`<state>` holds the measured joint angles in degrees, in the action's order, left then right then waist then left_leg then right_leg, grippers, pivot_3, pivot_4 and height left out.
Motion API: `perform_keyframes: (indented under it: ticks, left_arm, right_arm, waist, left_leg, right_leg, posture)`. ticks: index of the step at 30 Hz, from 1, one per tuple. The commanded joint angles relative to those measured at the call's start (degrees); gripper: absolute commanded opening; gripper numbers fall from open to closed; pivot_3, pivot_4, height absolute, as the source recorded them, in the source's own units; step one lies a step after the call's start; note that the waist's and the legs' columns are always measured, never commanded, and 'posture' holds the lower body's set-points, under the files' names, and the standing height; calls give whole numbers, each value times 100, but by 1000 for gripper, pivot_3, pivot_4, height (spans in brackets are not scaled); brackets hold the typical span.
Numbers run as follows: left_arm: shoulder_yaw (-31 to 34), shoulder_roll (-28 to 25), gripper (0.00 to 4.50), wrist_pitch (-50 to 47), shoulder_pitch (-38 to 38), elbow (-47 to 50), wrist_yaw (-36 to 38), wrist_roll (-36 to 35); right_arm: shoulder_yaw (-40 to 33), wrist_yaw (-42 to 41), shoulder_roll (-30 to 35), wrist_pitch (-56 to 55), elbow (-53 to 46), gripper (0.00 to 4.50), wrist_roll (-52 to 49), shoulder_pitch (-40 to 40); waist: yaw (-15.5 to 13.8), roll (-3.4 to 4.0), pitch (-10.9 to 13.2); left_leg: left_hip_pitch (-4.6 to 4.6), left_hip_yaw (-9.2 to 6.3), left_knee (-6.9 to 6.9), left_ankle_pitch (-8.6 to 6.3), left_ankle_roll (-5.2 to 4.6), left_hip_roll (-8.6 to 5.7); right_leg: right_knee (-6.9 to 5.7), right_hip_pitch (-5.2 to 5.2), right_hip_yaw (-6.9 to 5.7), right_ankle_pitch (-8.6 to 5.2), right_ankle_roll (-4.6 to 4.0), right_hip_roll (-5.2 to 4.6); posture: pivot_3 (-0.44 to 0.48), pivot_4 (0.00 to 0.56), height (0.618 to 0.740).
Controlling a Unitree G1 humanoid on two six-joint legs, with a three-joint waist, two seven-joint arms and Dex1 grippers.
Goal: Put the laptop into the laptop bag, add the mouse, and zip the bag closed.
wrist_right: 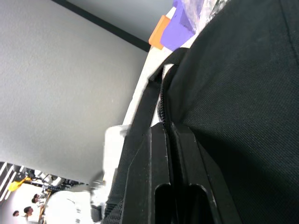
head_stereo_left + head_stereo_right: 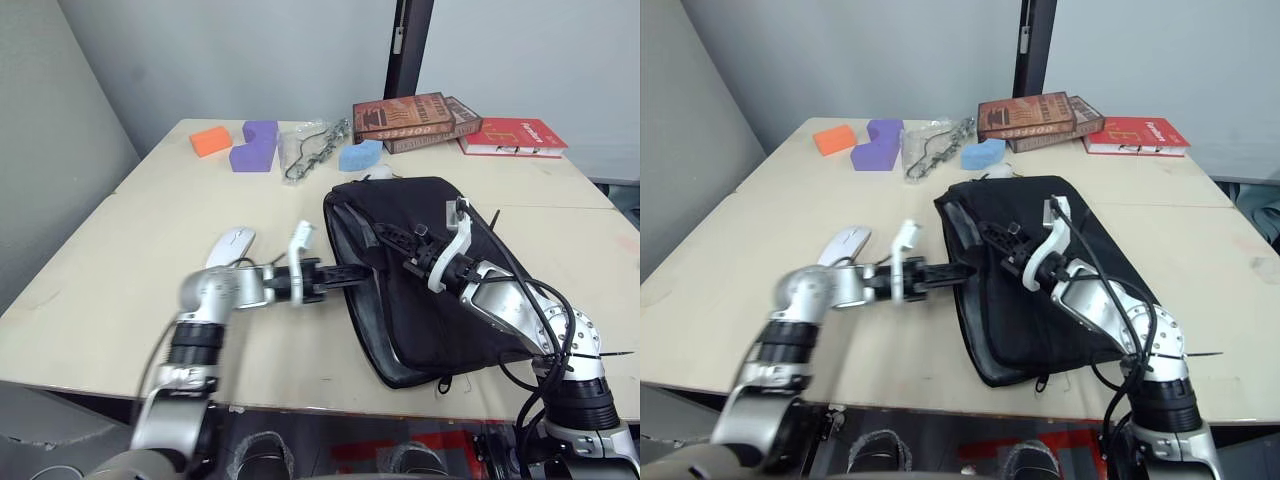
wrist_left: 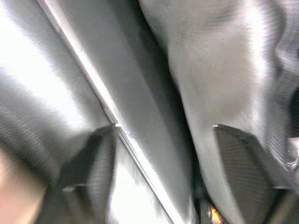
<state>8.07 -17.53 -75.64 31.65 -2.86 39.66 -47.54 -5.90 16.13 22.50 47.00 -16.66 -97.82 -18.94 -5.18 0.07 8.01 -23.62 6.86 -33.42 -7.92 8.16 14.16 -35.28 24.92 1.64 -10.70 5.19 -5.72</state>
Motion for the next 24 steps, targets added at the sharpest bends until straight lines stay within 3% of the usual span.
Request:
perform_keyframes:
  ticks: [1, 5, 9, 14, 18, 24]
  left_arm:
    - [509, -586, 4475, 3, -247, 704, 275, -375]
    - [1218, -1251, 4475, 480, -527, 1015, 463, -517]
    - [1404, -1976, 4475, 884, -803, 1178, 838, -431]
    - [1670, -3296, 4475, 2028, -1022, 335, 1194, 469]
    - [1731, -3449, 4475, 2718, -1066, -322, 1202, 839]
    - [1609, -3435, 4475, 3853, -1440, -342, 1088, 1559]
  right_arm:
    - [-23, -305, 80, 87, -26, 0, 56, -162]
    - [35, -464, 99, 243, 67, 0, 70, -193]
    - [139, -617, 165, 479, 122, 0, 81, -254]
    - [607, -1150, 397, 987, 92, 0, 746, -287]
    - [791, -1577, 518, 1014, 156, 0, 1633, -413]
    - [865, -2277, 619, 1089, 36, 0, 2415, -424]
  waist:
    - [-26, 0, 0]
    - [-24, 0, 0]
    - [-17, 1, 0]
    - [16, 0, -1]
    - [-33, 0, -5]
    - [-42, -15, -14]
  left_leg:
    - [-1, 0, -5, 0, 0, -2]
    - [0, -2, -7, 0, 1, -1]
    - [-1, -2, -7, 0, 1, -1]
    - [4, -2, 5, 2, 8, 7]
    - [9, 0, 10, 2, 9, 2]
    - [7, -3, 1, 3, 9, 4]
  right_leg:
    - [1, -2, 0, 1, 2, -2]
    - [-4, -1, -1, 1, 2, -2]
    - [-1, -1, -1, 1, 2, -2]
    - [-2, 3, -2, -1, 1, 8]
    - [5, -4, -2, -2, 6, 1]
    - [-6, -2, -4, -2, 2, 1]
  posture:
    - [0, 150, 734]
    - [0, 150, 734]
    - [0, 150, 734]
    - [0, 150, 734]
    - [0, 150, 734]
    - [0, 150, 734]
